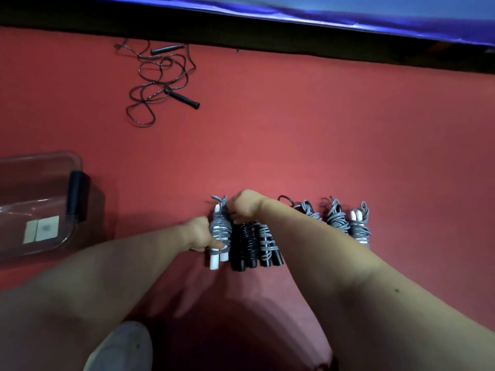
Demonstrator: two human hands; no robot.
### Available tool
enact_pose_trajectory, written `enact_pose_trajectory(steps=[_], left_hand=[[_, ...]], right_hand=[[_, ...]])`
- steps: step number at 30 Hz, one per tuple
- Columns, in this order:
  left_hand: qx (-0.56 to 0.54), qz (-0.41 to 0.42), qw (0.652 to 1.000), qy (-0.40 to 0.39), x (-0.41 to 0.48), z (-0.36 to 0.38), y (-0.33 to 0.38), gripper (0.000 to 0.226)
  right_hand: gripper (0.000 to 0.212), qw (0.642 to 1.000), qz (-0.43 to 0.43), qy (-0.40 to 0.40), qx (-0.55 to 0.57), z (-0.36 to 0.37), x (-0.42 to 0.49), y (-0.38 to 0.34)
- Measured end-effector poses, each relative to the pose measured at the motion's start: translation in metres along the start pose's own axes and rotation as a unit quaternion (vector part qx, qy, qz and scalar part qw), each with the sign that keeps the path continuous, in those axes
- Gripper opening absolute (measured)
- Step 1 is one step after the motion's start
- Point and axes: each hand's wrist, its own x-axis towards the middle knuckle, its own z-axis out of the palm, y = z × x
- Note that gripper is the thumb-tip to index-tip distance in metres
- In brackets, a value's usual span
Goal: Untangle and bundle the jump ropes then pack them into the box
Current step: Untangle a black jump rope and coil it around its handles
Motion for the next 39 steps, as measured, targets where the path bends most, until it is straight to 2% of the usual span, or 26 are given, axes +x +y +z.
enact_pose_trajectory(steps=[2,4,5,6,9,13,15,17,19,21,23,28,33,39], left_hand=[[0.025,0.001,1.0,-0.011,0.01,0.003,-0.004,0.03],[0.051,-0.001,0.999,-0.018,0.014,0.004,-0.006,0.03],[0.082,0.003,0.996,-0.023,0.013,0.003,-0.006,0.032],[0.129,0.008,0.991,-0.025,0.012,0.0,-0.006,0.035],[0.257,0.019,0.966,-0.03,0.008,-0.011,0.001,0.051],[0.287,-0.018,0.95,-0.125,0.022,-0.044,0.011,0.047],[0.299,-0.016,0.951,-0.08,0.033,-0.075,0.02,0.044],[0.287,0.01,0.957,0.024,0.048,-0.111,0.026,0.041],[0.215,0.001,0.967,0.139,0.069,-0.151,0.031,0.039],[0.145,-0.032,0.96,0.236,0.088,-0.191,0.034,0.042],[0.121,-0.058,0.95,0.283,0.108,-0.227,0.034,0.049],[0.147,-0.098,0.93,0.321,0.158,-0.287,0.029,0.07],[0.177,-0.089,0.929,0.314,0.21,-0.324,0.028,0.086],[0.152,-0.106,0.948,0.258,0.249,-0.349,0.044,0.095]], right_hand=[[0.037,0.999,0.039,0.016,0.009,0.001,0.003,-0.001],[0.027,0.987,0.075,-0.056,0.132,-0.003,0.01,-0.005],[0.016,0.987,0.062,-0.067,0.136,-0.003,0.013,-0.007],[0.012,0.989,0.051,-0.063,0.123,0.0,0.017,-0.007],[0.029,0.994,0.036,-0.102,0.02,0.0,0.027,-0.011],[0.021,0.991,0.01,-0.097,-0.094,-0.028,0.045,-0.03],[0.029,0.988,-0.018,-0.056,-0.142,-0.049,0.061,-0.045],[0.032,0.986,-0.039,-0.019,-0.159,-0.065,0.078,-0.063],[0.04,0.988,-0.051,0.028,-0.146,-0.078,0.1,-0.078],[0.049,0.986,-0.06,0.052,-0.145,-0.084,0.128,-0.093],[0.059,0.983,-0.079,0.053,-0.157,-0.085,0.158,-0.11],[0.072,0.963,-0.1,0.04,-0.247,-0.072,0.231,-0.131],[0.072,0.941,-0.137,0.09,-0.297,-0.051,0.265,-0.116],[0.094,0.94,-0.127,0.005,-0.317,-0.08,0.289,-0.132]])
